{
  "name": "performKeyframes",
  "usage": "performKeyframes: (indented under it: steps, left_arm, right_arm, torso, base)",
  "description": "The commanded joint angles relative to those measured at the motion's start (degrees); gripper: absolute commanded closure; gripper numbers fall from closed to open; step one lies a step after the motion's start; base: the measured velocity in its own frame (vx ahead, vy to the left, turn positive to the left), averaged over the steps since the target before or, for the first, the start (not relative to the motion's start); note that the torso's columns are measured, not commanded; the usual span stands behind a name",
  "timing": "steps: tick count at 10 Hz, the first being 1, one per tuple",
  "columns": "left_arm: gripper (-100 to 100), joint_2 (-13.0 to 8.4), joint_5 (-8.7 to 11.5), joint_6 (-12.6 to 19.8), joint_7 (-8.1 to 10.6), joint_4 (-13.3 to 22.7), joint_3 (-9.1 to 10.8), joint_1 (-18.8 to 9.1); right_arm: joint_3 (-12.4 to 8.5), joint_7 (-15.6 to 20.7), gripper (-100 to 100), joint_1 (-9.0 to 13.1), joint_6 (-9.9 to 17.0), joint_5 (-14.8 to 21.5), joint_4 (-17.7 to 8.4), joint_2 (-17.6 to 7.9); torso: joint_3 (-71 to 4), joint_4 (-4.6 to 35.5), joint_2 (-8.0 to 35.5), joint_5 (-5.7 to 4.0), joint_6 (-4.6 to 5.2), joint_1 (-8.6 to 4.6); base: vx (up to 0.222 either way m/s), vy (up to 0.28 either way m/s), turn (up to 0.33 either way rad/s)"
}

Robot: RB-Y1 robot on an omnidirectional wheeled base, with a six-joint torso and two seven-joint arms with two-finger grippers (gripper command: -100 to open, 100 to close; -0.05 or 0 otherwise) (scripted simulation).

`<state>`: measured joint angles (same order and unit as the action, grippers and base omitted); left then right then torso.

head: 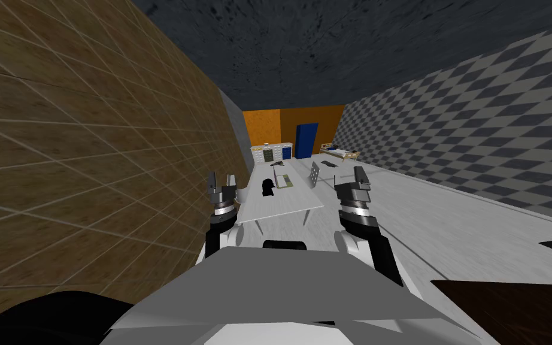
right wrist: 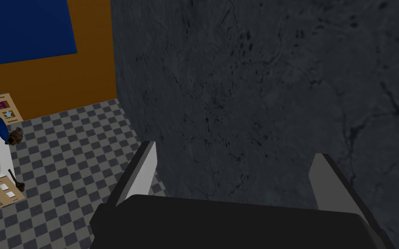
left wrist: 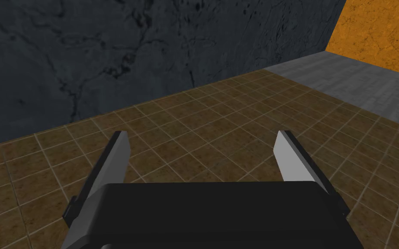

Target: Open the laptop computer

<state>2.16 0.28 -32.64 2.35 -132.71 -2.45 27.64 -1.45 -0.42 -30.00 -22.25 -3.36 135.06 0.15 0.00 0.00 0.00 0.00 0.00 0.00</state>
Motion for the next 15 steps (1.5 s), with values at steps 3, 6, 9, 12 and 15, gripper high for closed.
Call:
performKeyframes:
  steps: [3, 6, 9, 12, 15]
  left_arm:
    - [0, 0.00, 0.00, 0.00, 0.00, -0.01, 0.00, 0.00]
    - [0, 0.00, 0.00, 0.00, 0.00, -0.01, 0.00, 0.00]
    - [0, 0.00, 0.00, -0.01, 0.00, -0.02, 0.00, 0.00]
    - [0, 0.00, 0.00, 0.00, 0.00, 0.01, 0.00, 0.00]
    - [0, 0.00, 0.00, 0.00, 0.00, 0.01, -0.01, 0.00]
  right_arm:
    - [0.00, 0.00, 0, 0.00, 0.00, 0.00, 0.01, 0.00]
    - [0.00, 0.00, 0, 0.00, 0.00, 0.00, 0.01, 0.00]
    - [0.00, 0.00, 0, 0.00, -0.01, 0.00, 0.02, 0.00]
    - [0.91, 1.04, -100, 2.24, 1.60, 3.22, -3.59, -5.13]
    - [2.09, 2.39, -100, 5.07, 3.63, 7.41, -7.91, -8.84]
  torso:
    - [-20.14, 10.06, 10.03, 0.00, 0.00, 0.00]
    - [-45.36, 22.68, 22.69, 0.00, 0.00, 0.00]
    - [-70.73, 35.37, 35.39, 0.00, 0.00, 0.00]
    - [-84.25, 42.05, 42.10, 0.02, -0.01, 0.08]
    - [-84.58, 42.27, 42.27, 0.00, 0.00, 0.01]
  base:
    - [0.000, 0.000, 0.000]
    - [0.000, 0.000, 0.000]
    - [0.000, 0.000, 0.000]
    - [-0.003, 0.029, 0.088]
    - [-0.003, 0.047, 0.106]
